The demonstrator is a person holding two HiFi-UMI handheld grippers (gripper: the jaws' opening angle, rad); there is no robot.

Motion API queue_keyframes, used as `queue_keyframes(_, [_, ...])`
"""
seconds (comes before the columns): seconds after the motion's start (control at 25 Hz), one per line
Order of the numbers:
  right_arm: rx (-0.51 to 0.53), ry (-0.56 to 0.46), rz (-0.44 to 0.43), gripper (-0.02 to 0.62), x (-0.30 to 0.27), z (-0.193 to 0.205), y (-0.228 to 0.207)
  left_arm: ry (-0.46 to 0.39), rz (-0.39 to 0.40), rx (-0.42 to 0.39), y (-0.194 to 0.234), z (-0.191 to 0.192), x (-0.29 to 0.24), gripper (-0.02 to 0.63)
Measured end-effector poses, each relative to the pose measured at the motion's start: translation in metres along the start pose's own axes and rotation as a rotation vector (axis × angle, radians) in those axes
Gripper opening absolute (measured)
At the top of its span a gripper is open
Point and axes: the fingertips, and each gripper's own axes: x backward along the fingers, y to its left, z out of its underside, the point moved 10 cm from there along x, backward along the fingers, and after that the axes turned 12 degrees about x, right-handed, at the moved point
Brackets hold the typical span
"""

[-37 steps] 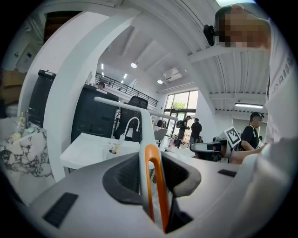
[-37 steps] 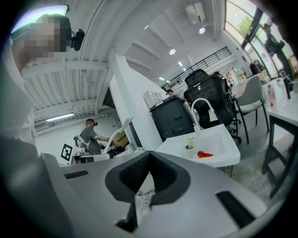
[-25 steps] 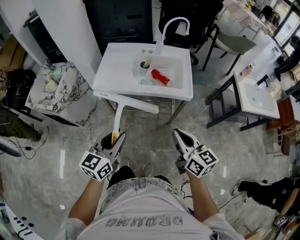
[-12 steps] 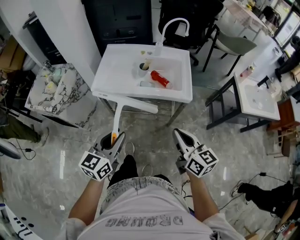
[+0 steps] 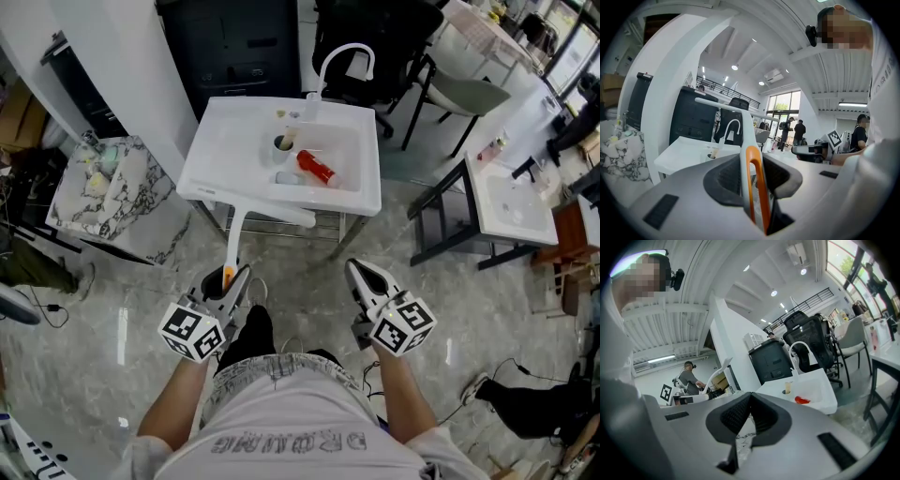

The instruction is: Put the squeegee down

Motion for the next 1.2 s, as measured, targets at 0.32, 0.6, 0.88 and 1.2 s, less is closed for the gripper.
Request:
queue_keyframes(0.32, [-0.007, 0.004, 0.015, 0.008, -0.023, 0.0, -0.014, 0.014, 0.013, 0.005, 0.022, -0.008, -0.024, 0.12])
queue_keyframes(0.6, [-0.017, 0.014, 0.022, 0.008, -0.064, -0.006, -0.024, 0.028, 0.018, 0.018, 0.058, -0.026, -0.045, 0.12])
queue_keyframes(0.88, [-0.025, 0.041, 0.02, 0.008, -0.119, -0.011, -0.032, 0.045, 0.018, 0.041, 0.106, -0.044, -0.067, 0.12])
queue_keyframes(1.2, [-0.023, 0.062, 0.03, 0.008, -0.186, -0.03, -0.047, 0.072, 0.032, 0.051, 0.161, -0.074, -0.103, 0.12])
